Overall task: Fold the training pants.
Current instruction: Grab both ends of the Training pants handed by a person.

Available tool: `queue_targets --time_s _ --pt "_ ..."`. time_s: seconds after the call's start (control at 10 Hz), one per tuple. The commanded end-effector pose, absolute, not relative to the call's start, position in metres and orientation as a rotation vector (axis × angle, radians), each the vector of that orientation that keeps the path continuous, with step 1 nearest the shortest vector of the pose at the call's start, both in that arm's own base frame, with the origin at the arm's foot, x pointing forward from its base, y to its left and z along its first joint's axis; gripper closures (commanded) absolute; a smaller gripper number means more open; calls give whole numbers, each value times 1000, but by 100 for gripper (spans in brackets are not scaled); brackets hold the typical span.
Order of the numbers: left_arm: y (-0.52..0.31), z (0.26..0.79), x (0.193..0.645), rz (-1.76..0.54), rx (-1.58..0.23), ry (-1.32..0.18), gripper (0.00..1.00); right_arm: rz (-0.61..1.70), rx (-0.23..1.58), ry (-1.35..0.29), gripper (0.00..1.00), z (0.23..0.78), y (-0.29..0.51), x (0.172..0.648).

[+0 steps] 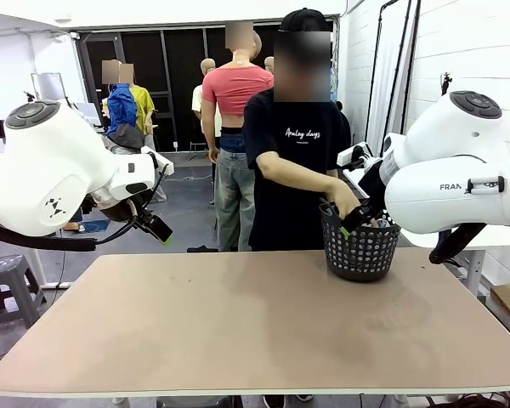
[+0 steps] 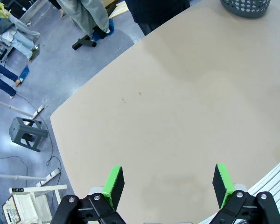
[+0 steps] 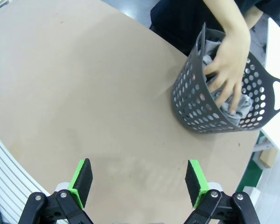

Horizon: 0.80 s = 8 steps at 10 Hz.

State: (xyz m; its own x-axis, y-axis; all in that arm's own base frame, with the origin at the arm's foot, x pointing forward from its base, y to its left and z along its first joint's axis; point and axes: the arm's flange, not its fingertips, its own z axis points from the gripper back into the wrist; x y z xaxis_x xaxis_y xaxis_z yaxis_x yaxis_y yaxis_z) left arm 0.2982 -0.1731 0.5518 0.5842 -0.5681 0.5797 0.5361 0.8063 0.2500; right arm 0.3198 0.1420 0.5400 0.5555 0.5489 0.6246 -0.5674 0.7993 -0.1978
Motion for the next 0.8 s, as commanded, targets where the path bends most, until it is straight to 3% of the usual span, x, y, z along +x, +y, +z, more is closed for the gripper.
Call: queue_targets --time_s 0.0,0.7 --pt "-171 551 300 -666 55 -692 0 658 30 -727 0 540 141 320" --pt "-171 551 300 -666 55 -692 0 658 30 -727 0 540 141 320"
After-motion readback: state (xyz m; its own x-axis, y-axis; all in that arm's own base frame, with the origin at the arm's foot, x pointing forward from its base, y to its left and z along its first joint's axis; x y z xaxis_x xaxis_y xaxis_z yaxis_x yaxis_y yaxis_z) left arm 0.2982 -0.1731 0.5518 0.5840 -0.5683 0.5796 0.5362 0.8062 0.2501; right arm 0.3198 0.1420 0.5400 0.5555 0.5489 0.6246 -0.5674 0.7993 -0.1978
